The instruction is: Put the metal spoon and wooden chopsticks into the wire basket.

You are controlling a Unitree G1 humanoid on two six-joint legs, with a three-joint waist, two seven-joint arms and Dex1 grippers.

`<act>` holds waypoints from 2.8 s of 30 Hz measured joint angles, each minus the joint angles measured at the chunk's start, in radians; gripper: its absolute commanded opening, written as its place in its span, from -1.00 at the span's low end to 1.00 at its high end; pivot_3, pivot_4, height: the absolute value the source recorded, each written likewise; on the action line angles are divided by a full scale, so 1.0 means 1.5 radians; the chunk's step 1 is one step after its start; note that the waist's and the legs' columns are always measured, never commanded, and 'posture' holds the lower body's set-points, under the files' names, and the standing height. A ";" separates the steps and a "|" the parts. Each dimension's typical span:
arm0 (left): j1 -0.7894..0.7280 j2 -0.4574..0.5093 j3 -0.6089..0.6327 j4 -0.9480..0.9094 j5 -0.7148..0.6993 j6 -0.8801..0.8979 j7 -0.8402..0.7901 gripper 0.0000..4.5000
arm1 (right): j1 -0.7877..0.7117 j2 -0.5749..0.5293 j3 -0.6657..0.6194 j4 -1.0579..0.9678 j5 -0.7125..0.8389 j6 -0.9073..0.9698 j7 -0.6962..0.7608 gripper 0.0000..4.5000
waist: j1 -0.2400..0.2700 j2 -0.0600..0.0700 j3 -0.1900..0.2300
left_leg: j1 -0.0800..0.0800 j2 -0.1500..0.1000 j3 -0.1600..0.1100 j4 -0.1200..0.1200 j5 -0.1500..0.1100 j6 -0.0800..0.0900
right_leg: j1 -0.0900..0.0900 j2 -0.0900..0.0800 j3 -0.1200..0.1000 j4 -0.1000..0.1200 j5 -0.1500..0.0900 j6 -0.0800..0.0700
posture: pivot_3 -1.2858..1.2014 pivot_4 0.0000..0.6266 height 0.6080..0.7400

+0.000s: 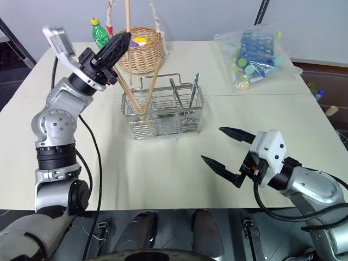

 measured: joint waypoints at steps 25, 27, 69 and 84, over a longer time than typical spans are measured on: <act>0.113 -0.017 -0.040 -0.027 0.059 -0.043 -0.013 -0.98 | -0.031 0.037 0.029 0.001 -0.014 0.001 -0.049 1.00 | 0.001 0.000 0.000 | 0.000 0.000 0.000 0.000 0.000 0.000 | 0.000 0.000 0.000 -0.001 0.000 0.000 | 0.03 -0.52 1.00; 0.115 -0.017 -0.040 -0.029 0.059 -0.045 -0.014 -0.98 | -0.031 0.037 0.029 0.001 -0.014 0.001 -0.050 1.00 | 0.001 0.000 0.000 | 0.000 0.000 0.000 0.000 0.000 0.000 | 0.000 0.000 0.000 -0.001 0.000 0.000 | 0.03 -0.52 1.00; 0.073 0.223 0.129 0.137 0.137 -0.073 0.166 0.98 | -0.136 0.059 0.004 0.261 -0.120 -0.091 -0.086 1.00 | -0.002 0.000 0.000 | 0.000 0.000 0.000 -0.001 0.000 0.000 | -0.001 0.000 0.000 -0.001 0.000 0.000 | 0.03 -0.52 1.00; 0.343 0.097 0.120 -0.012 0.208 -0.087 0.279 0.98 | -0.185 0.194 0.006 0.440 -0.219 -0.185 -0.213 1.00 | -0.001 0.001 0.000 | 0.000 0.000 0.000 -0.001 0.000 0.000 | -0.001 0.000 0.000 -0.001 0.000 0.000 | 0.03 -0.52 1.00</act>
